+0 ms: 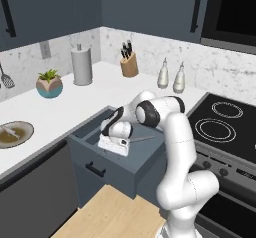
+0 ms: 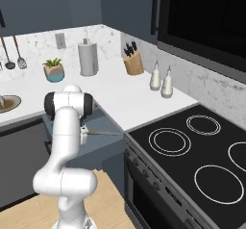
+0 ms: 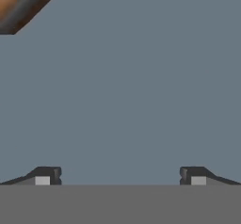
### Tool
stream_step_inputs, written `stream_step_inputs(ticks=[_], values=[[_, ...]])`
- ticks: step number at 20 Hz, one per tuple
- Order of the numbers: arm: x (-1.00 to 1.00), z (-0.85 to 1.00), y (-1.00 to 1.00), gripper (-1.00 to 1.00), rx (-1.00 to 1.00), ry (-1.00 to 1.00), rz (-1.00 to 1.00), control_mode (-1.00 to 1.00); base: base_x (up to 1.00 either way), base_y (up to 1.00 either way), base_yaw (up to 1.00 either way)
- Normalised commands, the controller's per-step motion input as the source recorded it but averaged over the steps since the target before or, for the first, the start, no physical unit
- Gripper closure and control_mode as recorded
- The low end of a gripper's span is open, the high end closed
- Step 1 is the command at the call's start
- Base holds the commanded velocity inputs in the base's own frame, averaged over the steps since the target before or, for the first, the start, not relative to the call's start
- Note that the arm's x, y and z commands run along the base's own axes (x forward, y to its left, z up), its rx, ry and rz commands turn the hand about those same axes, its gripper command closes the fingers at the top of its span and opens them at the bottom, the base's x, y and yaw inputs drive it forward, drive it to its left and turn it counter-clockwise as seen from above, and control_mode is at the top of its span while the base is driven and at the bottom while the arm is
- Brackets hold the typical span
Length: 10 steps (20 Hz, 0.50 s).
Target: Pick up the knife from the drawer and place it on the cutting board. Then place the meat from the plate to the cutting board.
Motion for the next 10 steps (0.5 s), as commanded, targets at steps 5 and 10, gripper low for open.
stream_step_inputs(ticks=[5, 10], values=[[0.42, 0.40, -0.35, -1.00, 0.01, -0.02, -0.11, -1.00, 0.00, 0.00, 0.00], [0.41, 0.30, -0.13, -1.00, -0.02, 0.00, -0.01, -1.00, 0.00, 0.00, 0.00]])
